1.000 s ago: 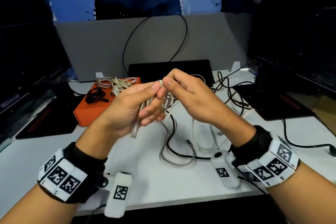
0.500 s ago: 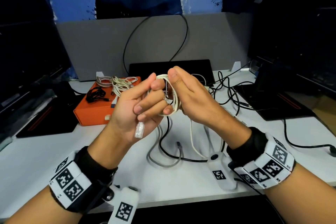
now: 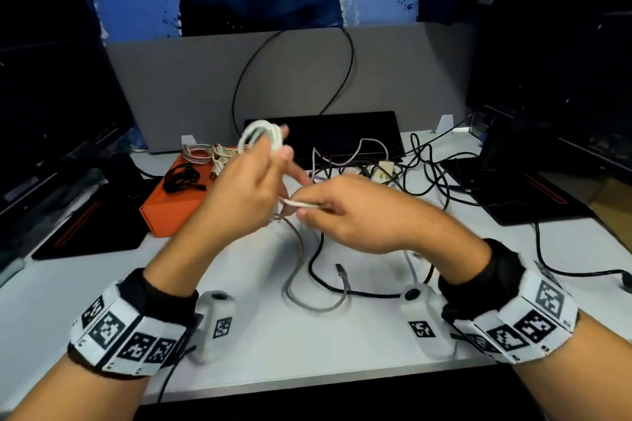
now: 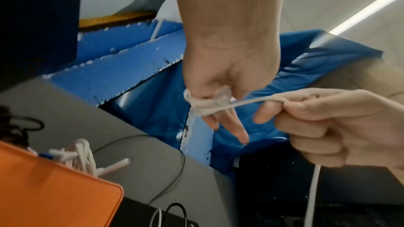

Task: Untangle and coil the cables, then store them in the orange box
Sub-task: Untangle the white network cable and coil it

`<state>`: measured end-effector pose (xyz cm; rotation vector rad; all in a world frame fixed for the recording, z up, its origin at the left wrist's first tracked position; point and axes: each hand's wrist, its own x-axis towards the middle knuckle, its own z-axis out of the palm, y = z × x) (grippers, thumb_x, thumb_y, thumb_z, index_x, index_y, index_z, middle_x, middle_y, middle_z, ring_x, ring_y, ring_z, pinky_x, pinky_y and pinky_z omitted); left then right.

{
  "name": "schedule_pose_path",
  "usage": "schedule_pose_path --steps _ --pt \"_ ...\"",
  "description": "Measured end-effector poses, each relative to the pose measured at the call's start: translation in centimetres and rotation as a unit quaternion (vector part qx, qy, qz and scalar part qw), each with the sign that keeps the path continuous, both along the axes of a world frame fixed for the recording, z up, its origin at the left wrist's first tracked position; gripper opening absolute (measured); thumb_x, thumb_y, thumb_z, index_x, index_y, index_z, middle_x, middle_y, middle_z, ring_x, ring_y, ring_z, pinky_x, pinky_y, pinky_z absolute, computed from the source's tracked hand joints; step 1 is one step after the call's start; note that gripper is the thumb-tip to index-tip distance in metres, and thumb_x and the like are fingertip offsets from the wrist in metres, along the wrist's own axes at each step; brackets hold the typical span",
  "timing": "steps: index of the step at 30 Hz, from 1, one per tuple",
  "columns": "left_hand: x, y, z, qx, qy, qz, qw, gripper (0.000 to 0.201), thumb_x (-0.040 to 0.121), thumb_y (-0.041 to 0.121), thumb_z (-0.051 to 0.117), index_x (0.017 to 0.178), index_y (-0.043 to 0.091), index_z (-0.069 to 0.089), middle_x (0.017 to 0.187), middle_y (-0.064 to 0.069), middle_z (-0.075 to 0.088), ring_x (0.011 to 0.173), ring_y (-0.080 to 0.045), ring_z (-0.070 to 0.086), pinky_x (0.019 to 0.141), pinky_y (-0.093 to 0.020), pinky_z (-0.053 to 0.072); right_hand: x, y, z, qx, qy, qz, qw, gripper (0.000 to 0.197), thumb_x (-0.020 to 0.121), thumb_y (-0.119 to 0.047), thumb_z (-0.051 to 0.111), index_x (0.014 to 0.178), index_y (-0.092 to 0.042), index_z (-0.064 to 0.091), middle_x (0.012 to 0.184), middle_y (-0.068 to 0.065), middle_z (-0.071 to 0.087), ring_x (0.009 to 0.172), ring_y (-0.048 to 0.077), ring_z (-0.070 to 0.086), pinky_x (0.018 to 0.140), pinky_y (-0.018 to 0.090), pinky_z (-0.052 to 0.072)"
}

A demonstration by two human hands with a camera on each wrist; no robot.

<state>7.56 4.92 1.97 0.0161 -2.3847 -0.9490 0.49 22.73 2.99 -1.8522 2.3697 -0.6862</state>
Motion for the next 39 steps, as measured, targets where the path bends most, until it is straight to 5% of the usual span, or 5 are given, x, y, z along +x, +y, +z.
schedule_pose_path --steps 7,23,28,33,39 --pt "1.5 0.0 1.1 0.169 -0.135 -0.211 0.953 0.064 0.11 0.042 0.031 0.065 0.016 0.069 0.048 -0.016 0.048 0.042 -0.025 0.034 0.06 -0.058 0.04 -2.0 1.0 1.0 -0.222 -0.116 -0.063 0.966 0.008 0.101 -0.028 0.063 0.107 -0.026 0.067 0.08 -0.007 0.068 0.077 0.008 0.066 0.077 0.04 0.057" --pt "0.9 2.0 0.4 0.545 -0.053 -0.403 0.733 0.059 0.109 0.037 0.027 0.125 -0.005 0.064 0.042 0.008 0.051 0.091 -0.021 0.076 0.114 -0.032 0.04 -1.1 -0.9 -0.7 -0.261 -0.249 -0.084 0.929 0.04 0.113 -0.035 0.032 0.117 -0.011 0.063 0.058 -0.021 0.051 0.051 -0.001 0.045 0.048 0.01 0.035" --pt "1.1 2.0 0.8 0.572 -0.033 -0.409 0.71 0.059 0.11 0.034 0.031 0.141 -0.013 0.047 0.042 0.007 0.049 0.057 -0.008 0.064 0.081 -0.024 0.056 -0.4 -0.4 -0.1 -0.255 -0.289 -0.052 0.921 0.031 0.114 -0.026 0.031 0.113 -0.019 0.061 0.054 -0.028 0.056 0.048 -0.006 0.054 0.045 0.006 0.038" --pt "0.6 1.7 1.1 0.572 0.08 -0.29 0.763 0.052 0.109 0.028 0.036 0.141 -0.011 0.049 0.071 0.007 0.066 0.061 -0.006 0.062 0.079 -0.021 0.056 -1.4 -1.1 -1.6 -0.107 -0.168 -0.06 0.978 0.029 0.112 -0.034 0.038 0.097 -0.021 0.059 0.059 -0.014 0.05 0.051 0.001 0.045 0.052 0.028 0.045" --pt "-0.6 1.0 -0.3 0.187 0.078 -0.058 0.977 0.036 0.112 0.022 0.035 0.147 0.011 0.035 0.094 0.001 0.076 0.079 -0.013 0.073 0.071 -0.027 0.057 -0.3 -1.0 -1.7 0.033 -0.011 -0.018 0.999 0.037 0.109 -0.037 0.046 0.073 -0.037 0.039 0.067 -0.011 0.048 0.064 0.001 0.049 0.063 0.029 0.036"
